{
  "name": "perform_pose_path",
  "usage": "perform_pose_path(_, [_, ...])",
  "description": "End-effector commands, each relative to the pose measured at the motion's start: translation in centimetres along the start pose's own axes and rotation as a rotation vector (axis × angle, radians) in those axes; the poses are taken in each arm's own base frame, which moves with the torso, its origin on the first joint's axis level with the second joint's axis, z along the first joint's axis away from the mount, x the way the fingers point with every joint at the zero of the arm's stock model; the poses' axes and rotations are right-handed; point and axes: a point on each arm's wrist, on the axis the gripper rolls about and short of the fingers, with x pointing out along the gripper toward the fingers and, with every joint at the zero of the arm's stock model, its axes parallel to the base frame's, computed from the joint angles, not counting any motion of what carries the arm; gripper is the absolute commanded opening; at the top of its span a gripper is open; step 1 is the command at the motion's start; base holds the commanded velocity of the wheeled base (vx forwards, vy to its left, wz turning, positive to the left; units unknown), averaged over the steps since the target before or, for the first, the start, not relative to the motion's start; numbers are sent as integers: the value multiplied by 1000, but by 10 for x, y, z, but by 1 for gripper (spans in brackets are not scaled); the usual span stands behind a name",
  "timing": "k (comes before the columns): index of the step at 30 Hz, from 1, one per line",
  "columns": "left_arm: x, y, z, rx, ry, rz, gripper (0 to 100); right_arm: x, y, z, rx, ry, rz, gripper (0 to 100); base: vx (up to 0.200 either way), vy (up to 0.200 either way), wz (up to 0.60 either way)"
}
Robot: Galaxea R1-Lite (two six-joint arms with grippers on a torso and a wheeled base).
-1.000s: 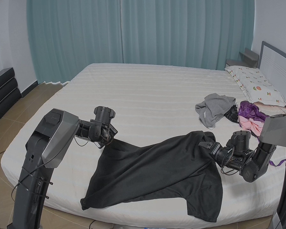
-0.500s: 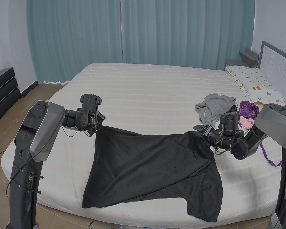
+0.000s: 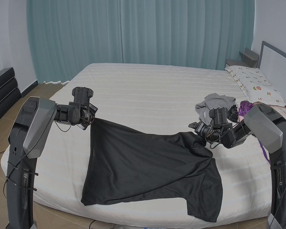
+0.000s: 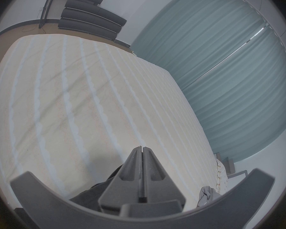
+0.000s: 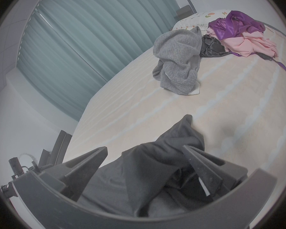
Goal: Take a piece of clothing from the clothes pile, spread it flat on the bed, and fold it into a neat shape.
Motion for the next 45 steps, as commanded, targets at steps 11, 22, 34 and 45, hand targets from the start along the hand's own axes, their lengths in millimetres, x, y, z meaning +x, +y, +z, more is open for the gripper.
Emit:
perform_pose_path(11, [-1, 1, -4, 5, 15, 7, 0, 17, -25, 20, 8, -23, -105, 100, 0, 0, 0])
perform_pose_path(22, [3, 8, -9, 15, 35, 29, 0, 49, -36, -1, 8, 22, -123, 0, 0, 0, 0])
perform_pose_path(34, [19, 11, 3, -19, -4, 3, 0, 43, -18, 72, 117, -258, -40, 0, 0, 0, 0])
perform_pose_path(45, [28, 6, 19, -114, -20, -74, 0, 37, 0, 105, 122, -413, 80, 0, 0, 0, 0])
